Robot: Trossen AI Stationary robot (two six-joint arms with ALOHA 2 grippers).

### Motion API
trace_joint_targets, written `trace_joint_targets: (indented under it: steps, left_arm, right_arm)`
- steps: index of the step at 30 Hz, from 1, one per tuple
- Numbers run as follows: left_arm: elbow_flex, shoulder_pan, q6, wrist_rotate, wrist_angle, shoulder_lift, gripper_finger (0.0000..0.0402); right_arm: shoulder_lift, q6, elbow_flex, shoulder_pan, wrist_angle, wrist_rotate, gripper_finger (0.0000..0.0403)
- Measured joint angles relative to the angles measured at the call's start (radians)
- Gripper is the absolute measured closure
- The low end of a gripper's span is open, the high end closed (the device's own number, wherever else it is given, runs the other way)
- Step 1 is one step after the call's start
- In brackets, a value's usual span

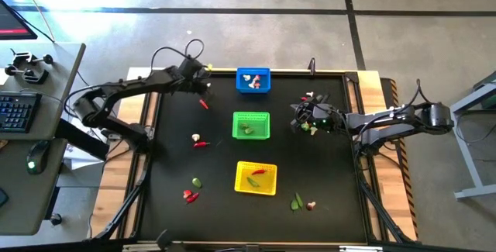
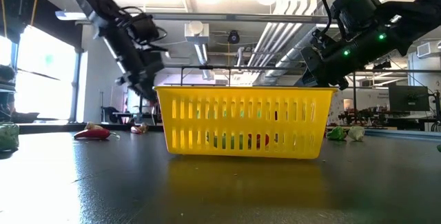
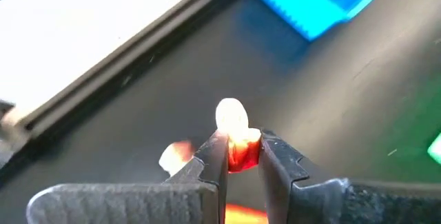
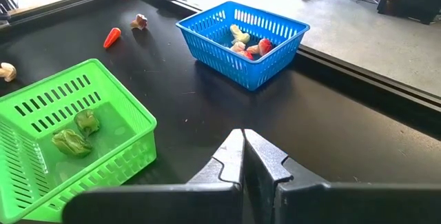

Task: Sort produce into baskets
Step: Put the red mushroom into the blue bin

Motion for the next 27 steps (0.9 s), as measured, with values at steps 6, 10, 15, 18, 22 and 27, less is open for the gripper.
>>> trace_joint_targets:
  steps: [6,10,15,18,22,27]
  left_arm:
    - [0.161,-0.065,0.047,0.037,0.026,0.146,0.0361]
    - [0.296,-0.092,0.096,0.047,0.012,0.261,0.0361]
    - [0.436,-0.117,0.150,0.047,-0.020,0.375,0.0362]
    - [0.496,-0.127,0.171,0.047,-0.031,0.437,0.0362]
    - [0.553,-0.130,0.177,0.048,-0.035,0.506,0.0362]
    - [0.574,-0.130,0.177,0.048,-0.028,0.548,0.0357]
  right_arm:
    - [0.000,0.000,0.000,0.000,0.000,0.000,0.0403]
    - [0.000,0.001,0.000,0.000,0.000,0.000,0.0403]
    - [0.000,0.009,0.000,0.000,0.000,0.000,0.0403]
    - [0.000,0.009,0.000,0.000,0.000,0.000,0.0403]
    - [0.000,0.008,0.000,0.000,0.000,0.000,0.0403]
    - [0.000,0.008,0.000,0.000,-0.001,0.000,0.0403]
